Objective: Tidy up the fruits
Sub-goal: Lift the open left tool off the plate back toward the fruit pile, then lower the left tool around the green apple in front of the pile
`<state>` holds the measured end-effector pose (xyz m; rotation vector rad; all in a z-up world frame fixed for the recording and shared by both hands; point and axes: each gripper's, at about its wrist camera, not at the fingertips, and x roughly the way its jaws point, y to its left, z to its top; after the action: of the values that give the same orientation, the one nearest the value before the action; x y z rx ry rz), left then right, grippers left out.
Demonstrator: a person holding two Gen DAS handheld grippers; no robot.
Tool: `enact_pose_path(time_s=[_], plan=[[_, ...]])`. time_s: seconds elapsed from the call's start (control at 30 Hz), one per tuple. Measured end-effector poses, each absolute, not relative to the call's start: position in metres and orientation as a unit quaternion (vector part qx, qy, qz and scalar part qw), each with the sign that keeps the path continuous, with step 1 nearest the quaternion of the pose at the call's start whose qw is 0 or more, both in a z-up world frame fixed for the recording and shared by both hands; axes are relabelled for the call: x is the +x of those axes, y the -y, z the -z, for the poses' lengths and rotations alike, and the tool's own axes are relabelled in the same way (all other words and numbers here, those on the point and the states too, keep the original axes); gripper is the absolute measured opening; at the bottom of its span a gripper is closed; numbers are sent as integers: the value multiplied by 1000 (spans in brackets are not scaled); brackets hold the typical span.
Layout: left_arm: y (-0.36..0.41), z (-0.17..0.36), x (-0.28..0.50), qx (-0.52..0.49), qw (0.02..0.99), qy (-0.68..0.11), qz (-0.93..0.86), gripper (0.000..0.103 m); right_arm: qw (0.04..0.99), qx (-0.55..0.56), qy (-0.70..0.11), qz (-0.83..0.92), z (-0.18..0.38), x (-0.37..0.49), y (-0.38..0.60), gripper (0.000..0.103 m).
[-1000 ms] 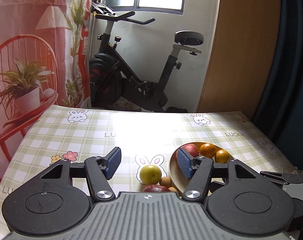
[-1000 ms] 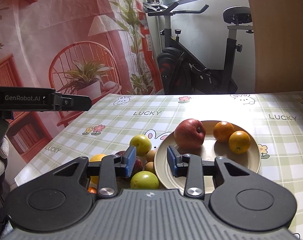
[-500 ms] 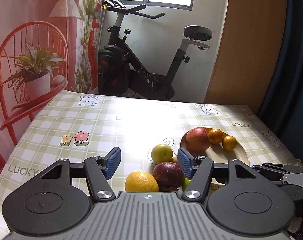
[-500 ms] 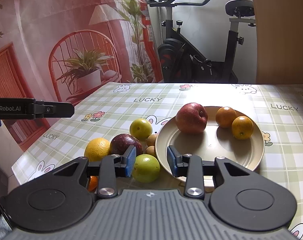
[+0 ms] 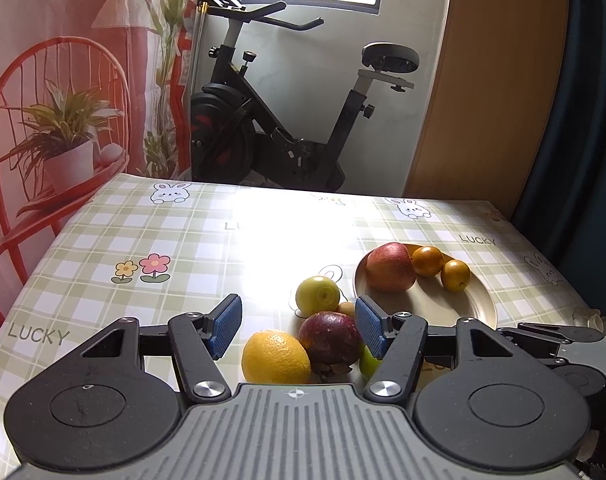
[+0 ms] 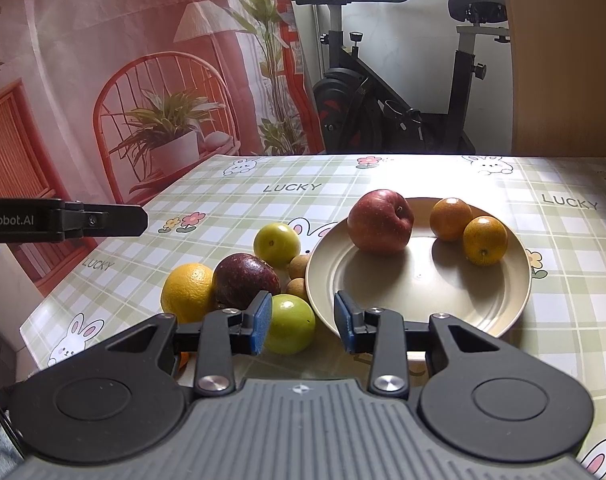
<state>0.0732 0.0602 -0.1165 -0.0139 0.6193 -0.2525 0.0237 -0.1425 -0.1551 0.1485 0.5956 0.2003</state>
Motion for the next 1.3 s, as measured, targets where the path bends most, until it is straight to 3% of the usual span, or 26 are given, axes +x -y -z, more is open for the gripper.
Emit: enact_pose_path(time_s=[0.63,0.7,0.87,1.3], plan=[[-71,133,86,-39,928,-346,133,64,942,62,-315,-101,171,26,143,38],[-68,136,88,-38,925,-351,142,64,941,49,-316,-114,172,30,138,45],[-61,142,95,-36,918,-363,155,64,940,-4,-309,-146,176,47,123,54],[-50,155,103,-34,909,-379,172,64,934,-64,-318,-152,191,59,113,53]])
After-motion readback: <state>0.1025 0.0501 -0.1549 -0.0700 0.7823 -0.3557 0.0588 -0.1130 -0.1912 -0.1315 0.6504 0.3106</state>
